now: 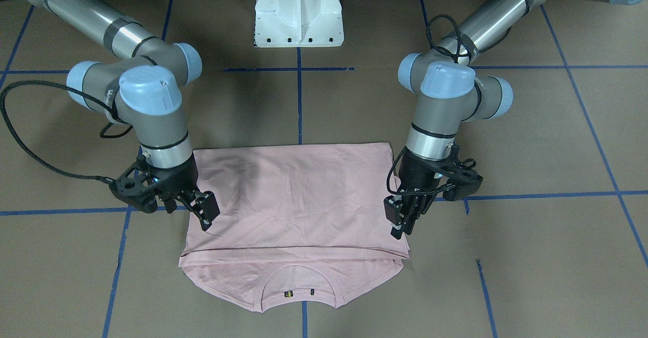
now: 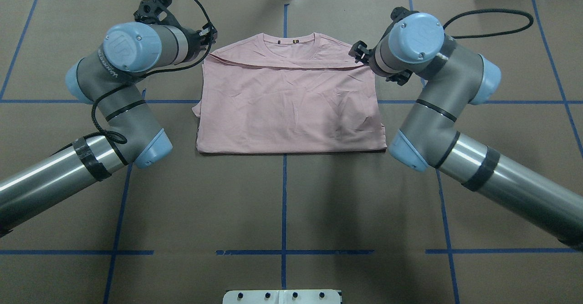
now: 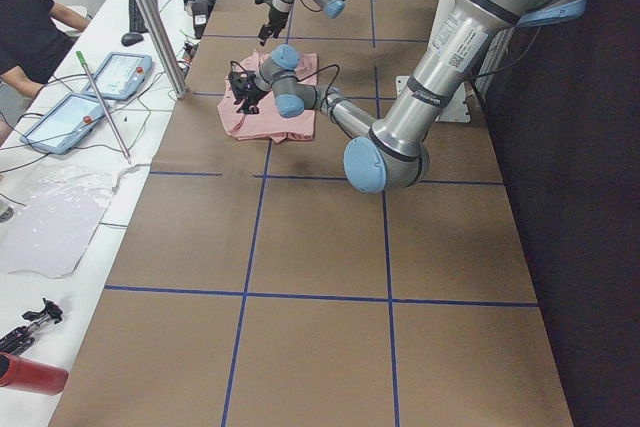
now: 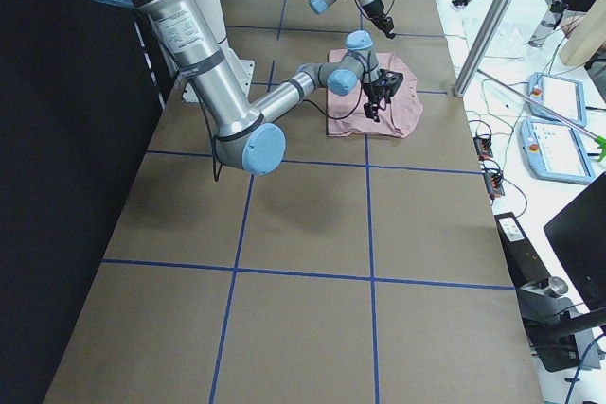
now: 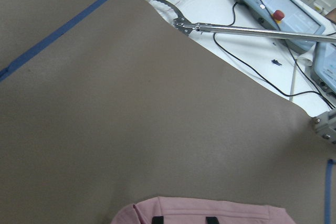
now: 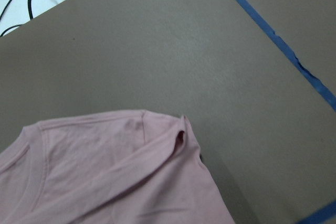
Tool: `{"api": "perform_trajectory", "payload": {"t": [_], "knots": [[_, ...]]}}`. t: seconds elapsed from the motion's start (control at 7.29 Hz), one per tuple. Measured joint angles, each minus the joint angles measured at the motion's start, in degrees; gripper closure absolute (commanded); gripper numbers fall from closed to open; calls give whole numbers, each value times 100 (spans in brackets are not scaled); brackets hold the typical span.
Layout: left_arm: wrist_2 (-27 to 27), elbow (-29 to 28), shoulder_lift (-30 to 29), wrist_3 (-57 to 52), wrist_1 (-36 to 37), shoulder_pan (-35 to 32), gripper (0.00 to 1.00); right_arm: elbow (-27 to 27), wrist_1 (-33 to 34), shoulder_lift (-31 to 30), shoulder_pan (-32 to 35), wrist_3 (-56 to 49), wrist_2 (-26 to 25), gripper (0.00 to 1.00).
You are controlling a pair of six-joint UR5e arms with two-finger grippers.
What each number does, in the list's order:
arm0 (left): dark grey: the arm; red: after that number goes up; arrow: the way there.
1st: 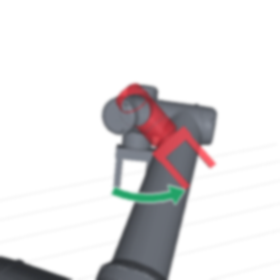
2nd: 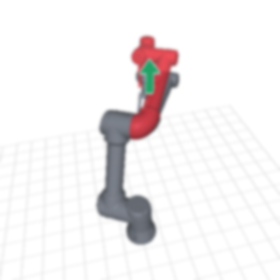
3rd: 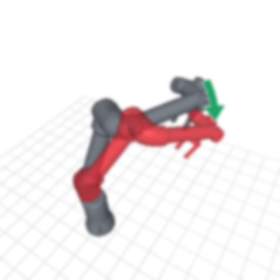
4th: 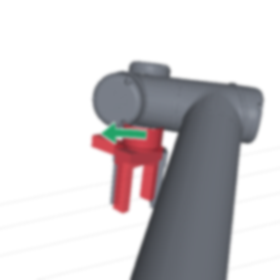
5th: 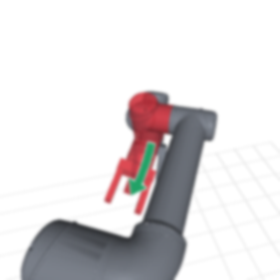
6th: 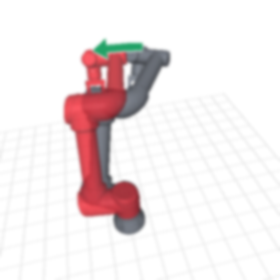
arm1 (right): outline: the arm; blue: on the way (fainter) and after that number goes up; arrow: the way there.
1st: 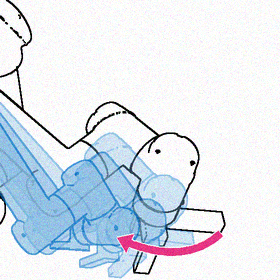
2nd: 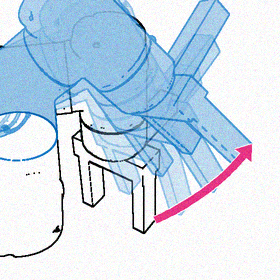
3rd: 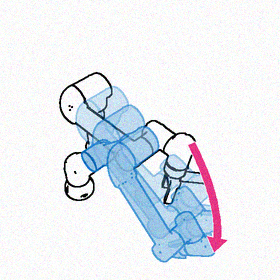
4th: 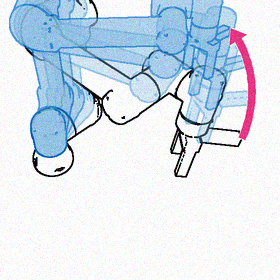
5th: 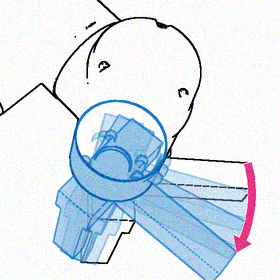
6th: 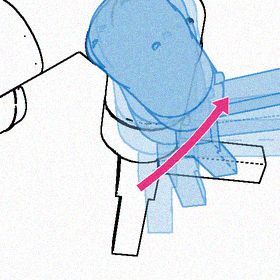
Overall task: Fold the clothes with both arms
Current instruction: 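Move the right gripper to the folded shirt's near corner and grasp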
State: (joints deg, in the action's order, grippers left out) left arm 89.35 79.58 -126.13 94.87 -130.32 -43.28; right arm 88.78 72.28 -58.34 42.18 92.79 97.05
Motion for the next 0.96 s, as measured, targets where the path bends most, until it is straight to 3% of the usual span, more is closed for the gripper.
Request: {"api": "perform_trajectory", "payload": {"t": [0.14,0.96], "knots": [[22,121,58,10,-3,-13,62,371,-1,-318,-165,333,43,28],[4,173,114,2,-16,-116,62,1136,41,-1297,-898,1139,55,29]]}}
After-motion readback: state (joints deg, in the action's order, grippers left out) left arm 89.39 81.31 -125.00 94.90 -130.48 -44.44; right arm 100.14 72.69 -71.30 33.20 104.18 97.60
